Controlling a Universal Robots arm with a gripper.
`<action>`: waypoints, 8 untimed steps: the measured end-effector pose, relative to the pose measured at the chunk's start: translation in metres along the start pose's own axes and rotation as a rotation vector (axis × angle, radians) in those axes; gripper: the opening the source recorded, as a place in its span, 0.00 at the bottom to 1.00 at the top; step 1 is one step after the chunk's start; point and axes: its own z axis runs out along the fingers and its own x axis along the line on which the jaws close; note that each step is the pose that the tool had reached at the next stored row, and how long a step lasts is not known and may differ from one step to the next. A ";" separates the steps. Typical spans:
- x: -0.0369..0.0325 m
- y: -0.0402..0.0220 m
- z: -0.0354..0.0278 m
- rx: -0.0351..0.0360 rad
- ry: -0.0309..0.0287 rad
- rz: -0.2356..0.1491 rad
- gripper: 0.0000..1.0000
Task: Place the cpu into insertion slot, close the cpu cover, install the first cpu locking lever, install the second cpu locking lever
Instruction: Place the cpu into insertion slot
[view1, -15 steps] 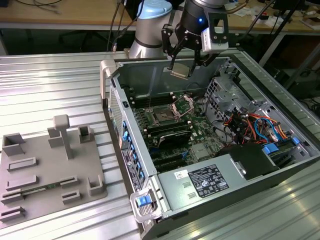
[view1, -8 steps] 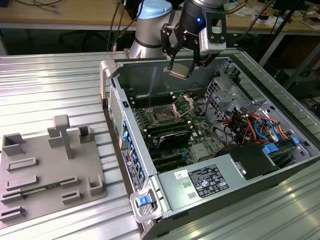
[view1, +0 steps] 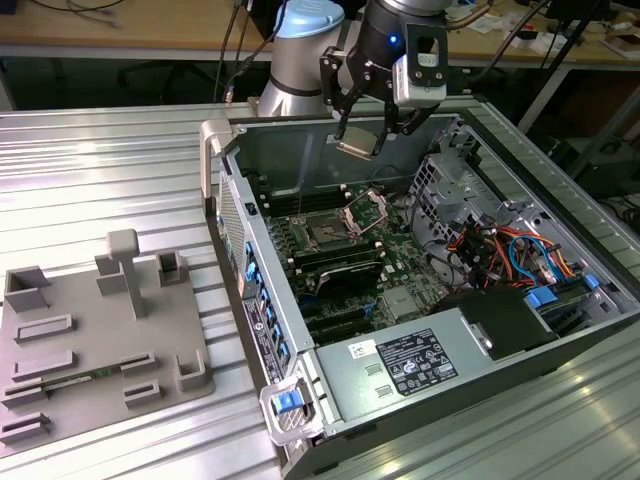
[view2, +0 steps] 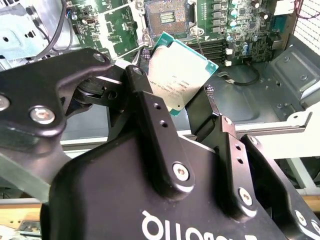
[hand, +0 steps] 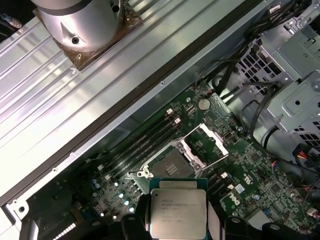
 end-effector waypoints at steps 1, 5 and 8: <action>0.0000 -0.0001 0.0000 -0.0001 -0.0006 0.007 0.55; 0.0001 -0.0001 0.0000 -0.0002 -0.0008 0.008 0.55; 0.0001 -0.0001 0.0000 -0.0002 -0.0008 0.009 0.55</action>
